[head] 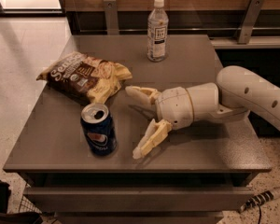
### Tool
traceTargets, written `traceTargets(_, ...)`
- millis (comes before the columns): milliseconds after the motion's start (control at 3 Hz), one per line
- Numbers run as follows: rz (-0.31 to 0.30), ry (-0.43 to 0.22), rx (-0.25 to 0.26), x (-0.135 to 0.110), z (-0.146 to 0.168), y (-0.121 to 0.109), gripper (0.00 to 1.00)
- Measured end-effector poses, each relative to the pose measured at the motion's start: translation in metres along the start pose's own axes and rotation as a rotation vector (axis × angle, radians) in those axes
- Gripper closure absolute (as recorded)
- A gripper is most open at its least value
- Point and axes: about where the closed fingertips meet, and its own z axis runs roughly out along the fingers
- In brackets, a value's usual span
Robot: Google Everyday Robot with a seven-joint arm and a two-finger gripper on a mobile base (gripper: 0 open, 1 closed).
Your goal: Knock pepsi can over
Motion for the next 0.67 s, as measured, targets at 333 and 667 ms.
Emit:
traceTargets(333,-0.014,-0.019,-0.024,-0.009,0.0129,0.0152,0.0)
traceTargets(667,-0.022,-0.022,-0.038,-0.0149,0.0195,0.02,0.0)
